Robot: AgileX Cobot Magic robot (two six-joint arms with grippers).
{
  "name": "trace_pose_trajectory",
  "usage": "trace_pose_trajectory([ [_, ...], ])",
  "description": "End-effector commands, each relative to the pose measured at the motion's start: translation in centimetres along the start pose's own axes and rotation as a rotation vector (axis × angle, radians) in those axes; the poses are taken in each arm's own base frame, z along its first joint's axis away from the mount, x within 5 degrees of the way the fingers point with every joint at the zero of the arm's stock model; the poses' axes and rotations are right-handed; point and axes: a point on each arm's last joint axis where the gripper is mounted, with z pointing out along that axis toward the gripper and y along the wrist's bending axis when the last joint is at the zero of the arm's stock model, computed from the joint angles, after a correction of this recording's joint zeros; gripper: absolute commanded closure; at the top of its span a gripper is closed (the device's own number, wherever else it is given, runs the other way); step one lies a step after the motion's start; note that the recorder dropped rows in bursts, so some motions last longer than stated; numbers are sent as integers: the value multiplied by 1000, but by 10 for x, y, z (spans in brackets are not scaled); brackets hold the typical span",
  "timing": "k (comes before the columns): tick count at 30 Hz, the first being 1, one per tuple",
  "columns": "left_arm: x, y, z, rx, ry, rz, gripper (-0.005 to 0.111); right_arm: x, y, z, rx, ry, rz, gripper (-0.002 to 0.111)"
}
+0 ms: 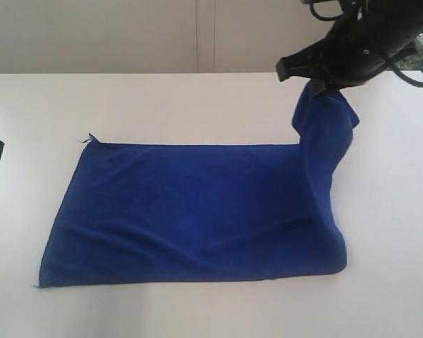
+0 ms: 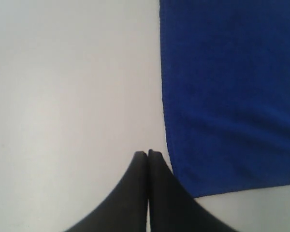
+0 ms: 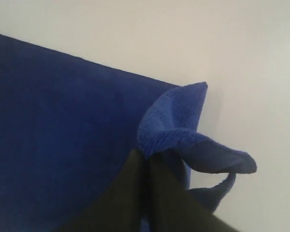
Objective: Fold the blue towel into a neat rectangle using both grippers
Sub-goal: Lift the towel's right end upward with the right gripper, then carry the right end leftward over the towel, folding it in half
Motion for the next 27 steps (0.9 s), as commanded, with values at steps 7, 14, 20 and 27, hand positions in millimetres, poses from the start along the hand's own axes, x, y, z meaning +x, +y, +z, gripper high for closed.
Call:
trace_pose_trajectory([
  [7, 2, 1, 0, 0, 8, -1, 107, -27, 62, -26, -124, -78, -147, 108],
  [14, 2, 1, 0, 0, 8, -1, 107, -38, 112, -14, -231, -49, -253, 108],
  [20, 2, 1, 0, 0, 8, -1, 107, -46, 161, 1, -323, -38, -321, 108],
  [27, 2, 1, 0, 0, 8, -1, 107, -45, 218, 26, -476, -3, -354, 108],
])
